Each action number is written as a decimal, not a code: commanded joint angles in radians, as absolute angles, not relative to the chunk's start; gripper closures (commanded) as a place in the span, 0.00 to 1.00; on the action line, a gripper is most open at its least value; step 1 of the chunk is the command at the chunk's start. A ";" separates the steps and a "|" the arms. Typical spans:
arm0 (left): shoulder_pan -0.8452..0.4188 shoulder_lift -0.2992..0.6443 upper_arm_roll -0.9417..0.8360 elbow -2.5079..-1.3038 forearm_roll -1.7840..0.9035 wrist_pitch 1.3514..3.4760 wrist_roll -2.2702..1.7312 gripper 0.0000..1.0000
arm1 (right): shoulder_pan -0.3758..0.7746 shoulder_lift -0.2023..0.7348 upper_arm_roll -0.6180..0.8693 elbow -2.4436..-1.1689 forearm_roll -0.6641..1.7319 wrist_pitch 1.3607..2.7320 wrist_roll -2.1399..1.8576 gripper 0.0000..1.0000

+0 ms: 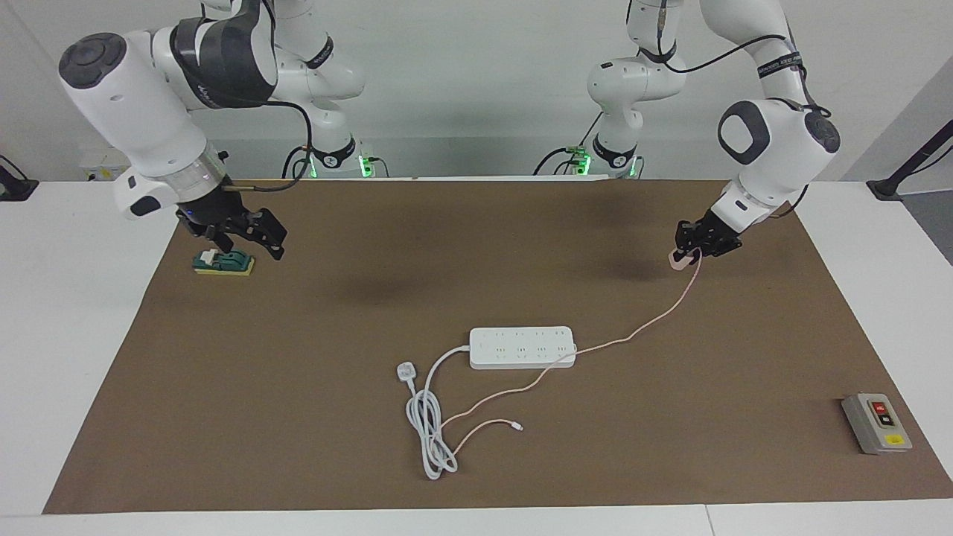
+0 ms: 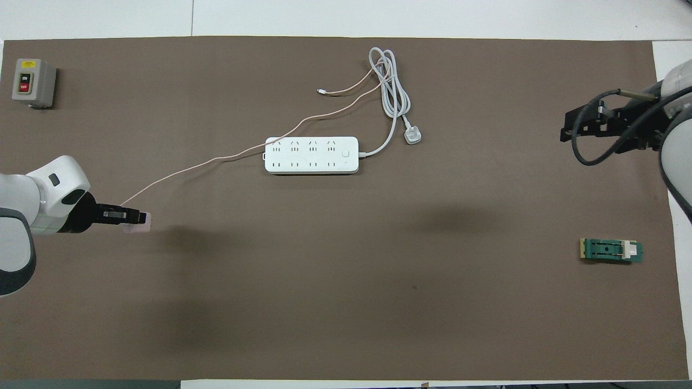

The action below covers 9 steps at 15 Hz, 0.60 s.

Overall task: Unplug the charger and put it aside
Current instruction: 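Carry the charger away with the left gripper while the right gripper retracts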

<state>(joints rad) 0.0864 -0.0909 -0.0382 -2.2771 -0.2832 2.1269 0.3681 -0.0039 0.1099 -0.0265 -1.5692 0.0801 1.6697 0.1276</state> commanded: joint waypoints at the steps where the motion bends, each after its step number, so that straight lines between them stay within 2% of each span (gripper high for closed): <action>1: 0.074 -0.100 -0.040 -2.342 -0.311 2.212 0.390 1.00 | -0.044 0.058 -0.017 -1.589 0.052 1.639 -0.010 0.00; 9: 0.034 -0.081 -0.040 -2.418 -0.313 2.301 0.405 1.00 | -0.072 -0.072 -0.018 -1.589 0.029 1.456 -0.041 0.00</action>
<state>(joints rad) 0.0516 -0.0841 -0.0497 -2.3912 -0.2932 2.2501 0.3812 -0.0559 -0.0372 -0.0270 -1.5662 0.0458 1.4821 -0.0178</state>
